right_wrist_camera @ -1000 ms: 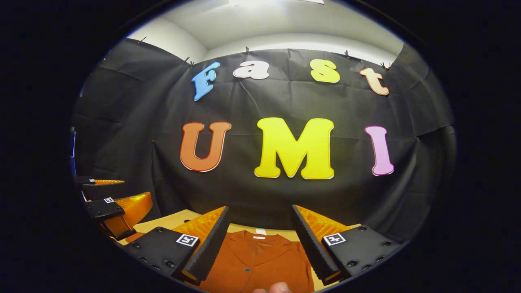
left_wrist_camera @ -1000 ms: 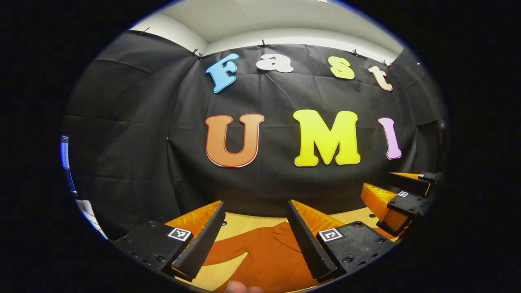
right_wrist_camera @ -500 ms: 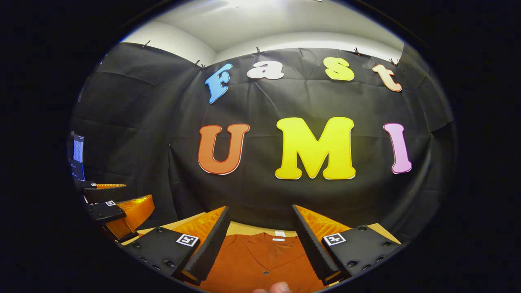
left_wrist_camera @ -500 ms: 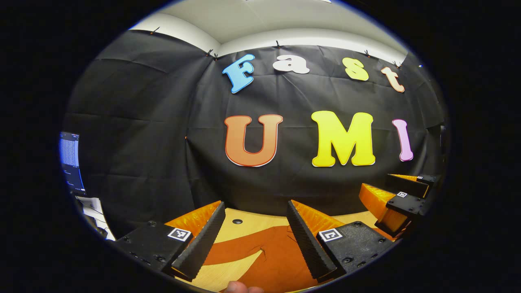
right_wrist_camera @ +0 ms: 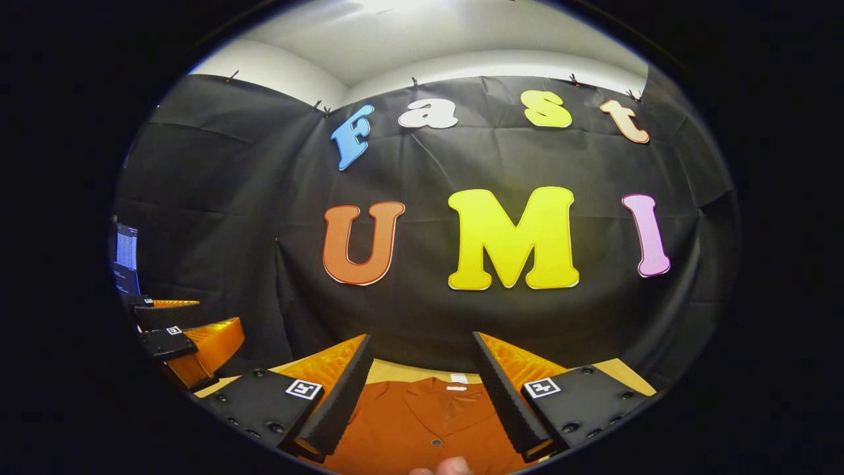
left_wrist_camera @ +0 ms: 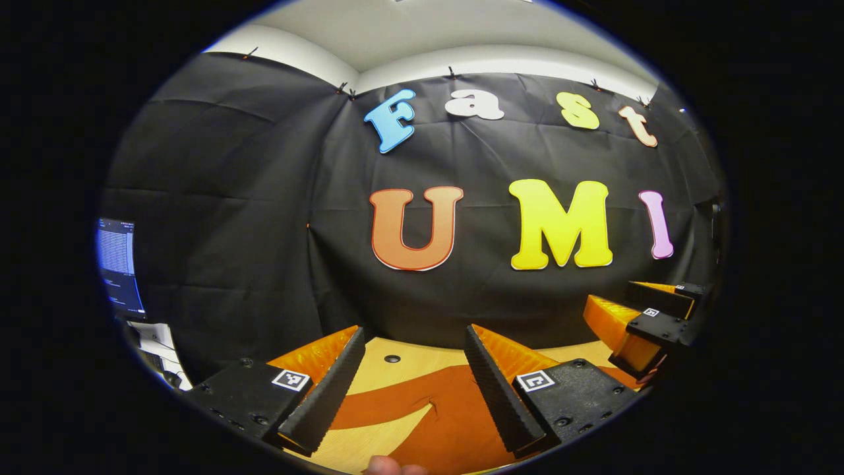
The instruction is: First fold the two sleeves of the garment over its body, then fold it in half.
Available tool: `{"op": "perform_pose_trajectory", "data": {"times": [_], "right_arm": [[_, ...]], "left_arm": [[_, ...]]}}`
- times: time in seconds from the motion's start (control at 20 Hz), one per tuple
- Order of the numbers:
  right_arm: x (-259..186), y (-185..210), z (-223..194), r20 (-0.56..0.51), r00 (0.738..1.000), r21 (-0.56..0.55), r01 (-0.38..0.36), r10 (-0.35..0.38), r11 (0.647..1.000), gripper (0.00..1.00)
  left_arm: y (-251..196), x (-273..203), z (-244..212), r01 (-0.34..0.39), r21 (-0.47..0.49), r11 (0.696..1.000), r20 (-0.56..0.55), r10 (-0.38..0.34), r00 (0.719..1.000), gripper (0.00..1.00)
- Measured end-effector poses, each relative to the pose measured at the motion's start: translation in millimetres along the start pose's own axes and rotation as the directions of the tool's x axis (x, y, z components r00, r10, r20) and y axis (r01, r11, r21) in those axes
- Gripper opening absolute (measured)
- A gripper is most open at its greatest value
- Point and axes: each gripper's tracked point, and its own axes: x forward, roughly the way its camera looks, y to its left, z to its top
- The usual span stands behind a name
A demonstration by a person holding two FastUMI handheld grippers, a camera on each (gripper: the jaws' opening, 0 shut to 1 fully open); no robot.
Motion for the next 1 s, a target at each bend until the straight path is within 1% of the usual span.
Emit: {"op": "perform_pose_trajectory", "data": {"times": [0.3, 0.4, 0.45, 0.65, 0.75, 0.85, 1.0], "right_arm": [[-2.7, -7.1, 4.9, 0.012, 1.000, 0.009, 0.012, -0.012, 1.000, 0.95], [-3.6, -15.7, 5.9, 0.017, 0.999, 0.014, 0.029, -0.029, 0.999, 0.94], [-4.6, -24.3, 6.6, 0.017, 0.999, 0.011, 0.051, -0.051, 0.999, 0.94], [-21.9, -73.5, 9.5, 0.024, 0.987, -0.003, 0.156, -0.156, 0.988, 0.94], [-34.5, -106.1, 1.1, 0.012, 0.977, -0.010, 0.214, -0.214, 0.977, 0.94], [-47.8, -143.7, -13.8, -0.018, 0.960, -0.011, 0.278, -0.278, 0.960, 0.95], [-70.3, -211.5, -41.5, -0.075, 0.919, -0.013, 0.387, -0.387, 0.922, 0.95]], "left_arm": [[-5.9, -1.6, 6.7, 0.010, 0.016, 1.000, 0.016, -0.010, 1.000, 0.98], [-14.6, 0.4, 11.3, 0.030, 0.031, 0.999, 0.026, -0.031, 0.999, 0.98], [-20.4, 1.2, 14.6, 0.045, 0.037, 0.998, 0.033, -0.046, 0.998, 0.98], [-54.0, 9.3, 14.1, 0.129, 0.014, 0.992, 0.030, -0.129, 0.991, 0.98], [-77.1, 12.9, 6.6, 0.178, 0.009, 0.984, 0.012, -0.178, 0.984, 0.98], [-99.1, 15.7, -4.8, 0.229, 0.004, 0.973, -0.024, -0.229, 0.973, 0.97], [-121.5, 18.5, -15.1, 0.272, 0.005, 0.962, -0.061, -0.271, 0.961, 0.98]]}}
